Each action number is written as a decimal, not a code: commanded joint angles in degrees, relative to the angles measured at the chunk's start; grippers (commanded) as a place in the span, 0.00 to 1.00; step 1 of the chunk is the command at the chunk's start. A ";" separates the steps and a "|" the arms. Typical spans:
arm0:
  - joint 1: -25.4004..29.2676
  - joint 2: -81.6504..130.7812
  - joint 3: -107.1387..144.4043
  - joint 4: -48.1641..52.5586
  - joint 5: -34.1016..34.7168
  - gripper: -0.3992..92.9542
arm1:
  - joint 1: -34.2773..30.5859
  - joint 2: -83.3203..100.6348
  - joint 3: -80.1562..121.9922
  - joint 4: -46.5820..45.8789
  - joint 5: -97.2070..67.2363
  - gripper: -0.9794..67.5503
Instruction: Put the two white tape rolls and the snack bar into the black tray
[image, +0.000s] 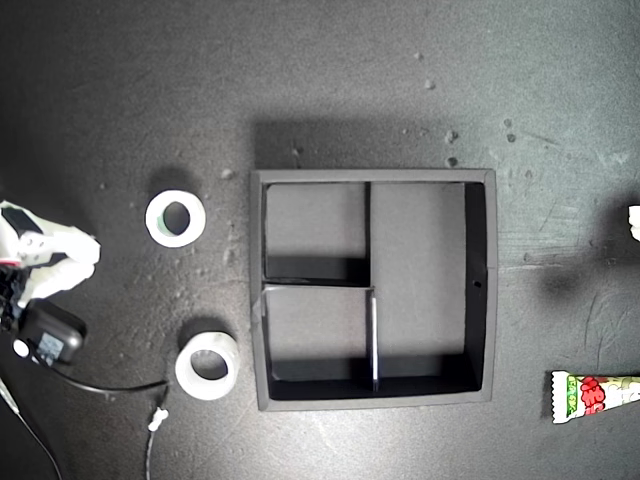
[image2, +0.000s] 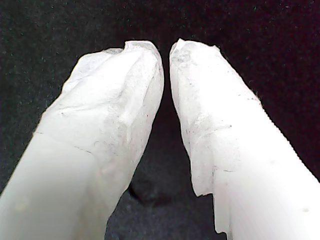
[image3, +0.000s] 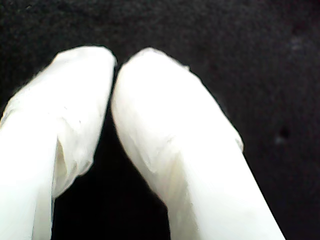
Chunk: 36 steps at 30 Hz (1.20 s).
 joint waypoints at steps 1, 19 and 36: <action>0.00 2.64 3.25 2.11 -10.46 0.01 | 4.83 0.00 0.70 0.70 0.70 0.02; 3.69 2.55 3.25 -1.41 -17.05 0.01 | 5.19 0.00 0.70 -0.79 3.96 0.02; 6.77 2.64 2.99 -33.13 -0.35 0.12 | 8.79 0.00 0.70 -25.14 37.79 0.01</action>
